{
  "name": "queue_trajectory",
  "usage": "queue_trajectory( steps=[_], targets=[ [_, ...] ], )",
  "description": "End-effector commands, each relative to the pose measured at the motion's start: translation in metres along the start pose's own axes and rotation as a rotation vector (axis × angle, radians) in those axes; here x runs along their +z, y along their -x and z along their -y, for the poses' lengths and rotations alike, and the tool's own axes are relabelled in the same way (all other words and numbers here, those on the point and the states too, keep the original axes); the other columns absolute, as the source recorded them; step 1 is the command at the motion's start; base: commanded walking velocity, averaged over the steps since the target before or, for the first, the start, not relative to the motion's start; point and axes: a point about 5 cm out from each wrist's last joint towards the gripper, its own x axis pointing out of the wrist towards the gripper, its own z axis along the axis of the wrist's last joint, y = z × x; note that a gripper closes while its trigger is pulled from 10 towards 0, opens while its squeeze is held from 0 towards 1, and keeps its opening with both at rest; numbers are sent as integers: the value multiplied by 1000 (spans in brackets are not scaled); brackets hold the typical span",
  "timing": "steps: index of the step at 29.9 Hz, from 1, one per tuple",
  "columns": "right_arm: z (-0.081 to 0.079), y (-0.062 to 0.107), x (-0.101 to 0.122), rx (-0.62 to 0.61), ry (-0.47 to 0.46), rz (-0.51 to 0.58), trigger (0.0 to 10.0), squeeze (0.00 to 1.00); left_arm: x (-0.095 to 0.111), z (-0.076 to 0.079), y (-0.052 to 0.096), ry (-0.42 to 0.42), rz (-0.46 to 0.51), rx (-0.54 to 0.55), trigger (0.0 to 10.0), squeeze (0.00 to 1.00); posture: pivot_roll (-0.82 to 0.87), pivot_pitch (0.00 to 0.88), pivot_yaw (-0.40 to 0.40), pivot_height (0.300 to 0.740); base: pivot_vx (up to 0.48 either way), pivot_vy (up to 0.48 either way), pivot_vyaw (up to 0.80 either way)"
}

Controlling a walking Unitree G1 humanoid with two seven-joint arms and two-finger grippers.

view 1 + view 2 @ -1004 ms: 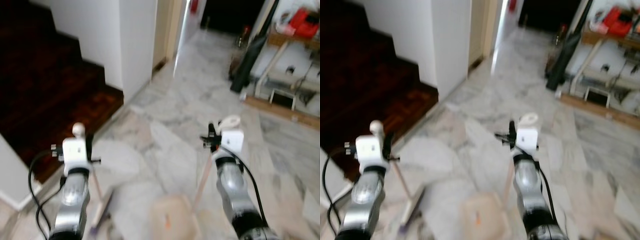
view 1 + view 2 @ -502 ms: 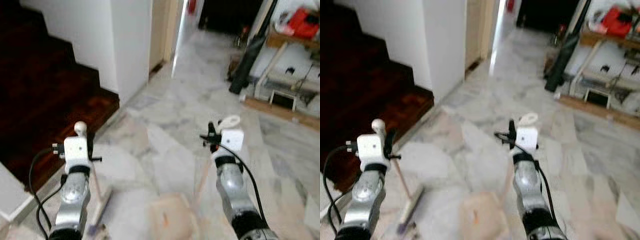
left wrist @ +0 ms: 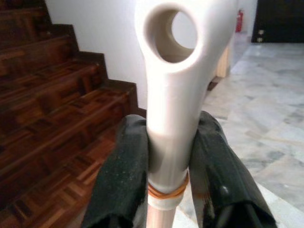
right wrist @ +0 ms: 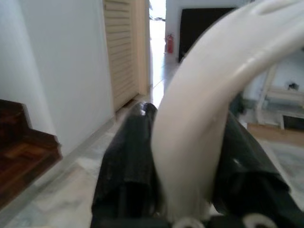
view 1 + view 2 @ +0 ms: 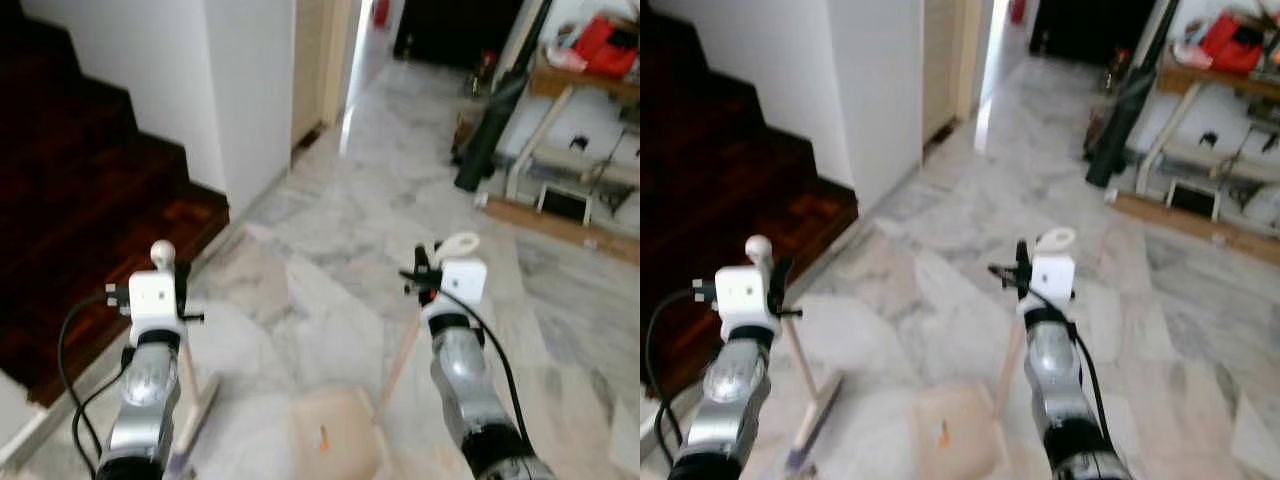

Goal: Sweep floor

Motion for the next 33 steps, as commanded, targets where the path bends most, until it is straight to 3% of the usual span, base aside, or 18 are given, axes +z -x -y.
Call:
queue_trajectory(
  steps=[1, 15, 28, 33],
  targets=[
    [5, -6, 11, -10, 20, 48, 10000, 0, 10, 5, -3, 7, 56, -25, 10000, 0, 119, 0, -64, 740, 0, 0, 0],
    [9, -7, 10, -25, 14, 28, 10000, 0, 11, 7, -2, 18, 68, -25, 10000, 0, 119, 0, -70, 740, 0, 0, 0],
    [10, -8, 9, -33, 14, 14, 10000, 0, 11, 6, -3, 36, 60, -16, 10000, 0, 117, 0, -65, 740, 0, 0, -710],
    [10, -8, 8, -39, 11, 14, 10000, 0, 11, 6, -4, 37, 63, -19, 10000, 0, 115, 0, -62, 740, 0, 404, -788]
  ],
)
